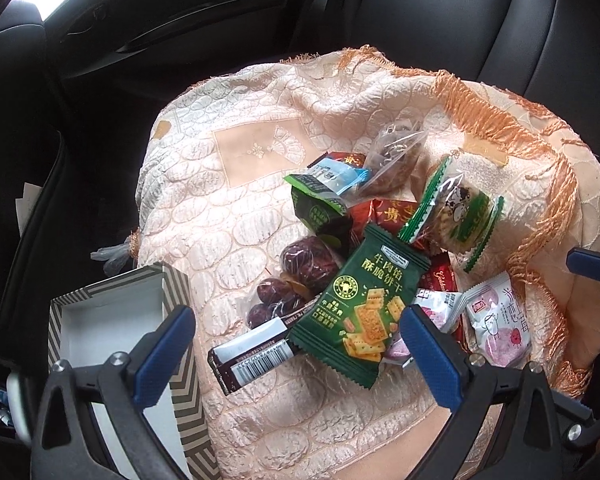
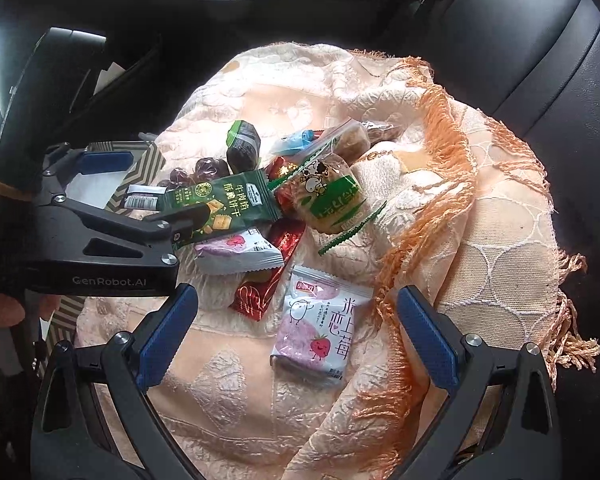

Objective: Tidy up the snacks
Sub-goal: 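Move both grippers toward the snacks, left toward the green cracker packet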

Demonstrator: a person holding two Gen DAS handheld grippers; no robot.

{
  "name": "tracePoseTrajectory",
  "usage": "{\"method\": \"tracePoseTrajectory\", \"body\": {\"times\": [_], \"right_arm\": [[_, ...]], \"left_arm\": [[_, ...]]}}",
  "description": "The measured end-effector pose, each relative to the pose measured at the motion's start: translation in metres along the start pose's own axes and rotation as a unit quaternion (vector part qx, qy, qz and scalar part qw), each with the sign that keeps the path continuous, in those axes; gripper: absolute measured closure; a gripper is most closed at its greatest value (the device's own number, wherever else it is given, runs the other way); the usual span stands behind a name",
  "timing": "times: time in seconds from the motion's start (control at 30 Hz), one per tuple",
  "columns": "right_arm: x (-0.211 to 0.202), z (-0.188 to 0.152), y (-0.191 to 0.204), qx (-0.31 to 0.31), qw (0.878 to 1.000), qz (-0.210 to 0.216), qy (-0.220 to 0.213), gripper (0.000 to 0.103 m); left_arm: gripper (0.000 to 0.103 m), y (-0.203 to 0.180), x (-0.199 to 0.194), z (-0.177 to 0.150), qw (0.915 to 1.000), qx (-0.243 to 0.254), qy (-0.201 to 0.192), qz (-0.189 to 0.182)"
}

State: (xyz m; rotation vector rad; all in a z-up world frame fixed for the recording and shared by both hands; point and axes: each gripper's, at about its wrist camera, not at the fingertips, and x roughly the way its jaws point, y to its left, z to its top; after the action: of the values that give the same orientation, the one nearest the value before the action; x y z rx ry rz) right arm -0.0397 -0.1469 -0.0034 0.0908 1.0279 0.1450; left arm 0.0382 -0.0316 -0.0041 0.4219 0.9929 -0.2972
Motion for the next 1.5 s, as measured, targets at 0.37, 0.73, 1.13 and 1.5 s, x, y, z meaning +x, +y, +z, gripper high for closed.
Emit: {"method": "tracePoseTrajectory", "body": {"times": [0.37,0.73,1.13,1.5], "right_arm": [[0.000,0.000,0.001,-0.001,1.000,0.000,0.001,0.003],[0.000,-0.002,0.002,-0.004,1.000,0.005,0.003,0.003],[0.000,-0.004,-0.001,0.000,1.000,0.006,0.003,0.003],[-0.003,-0.007,0.000,-0.007,1.000,0.008,-0.001,0.003]], "left_arm": [[0.000,0.007,-0.005,0.004,0.9996,0.006,-0.002,-0.029],[0.000,-0.013,0.000,0.007,0.9927,0.098,-0.005,-0.071],[0.000,-0.016,0.005,0.010,0.9901,0.110,0.000,-0.088],[0.003,-0.018,0.011,0.010,0.9871,0.118,0.013,-0.108]]}}
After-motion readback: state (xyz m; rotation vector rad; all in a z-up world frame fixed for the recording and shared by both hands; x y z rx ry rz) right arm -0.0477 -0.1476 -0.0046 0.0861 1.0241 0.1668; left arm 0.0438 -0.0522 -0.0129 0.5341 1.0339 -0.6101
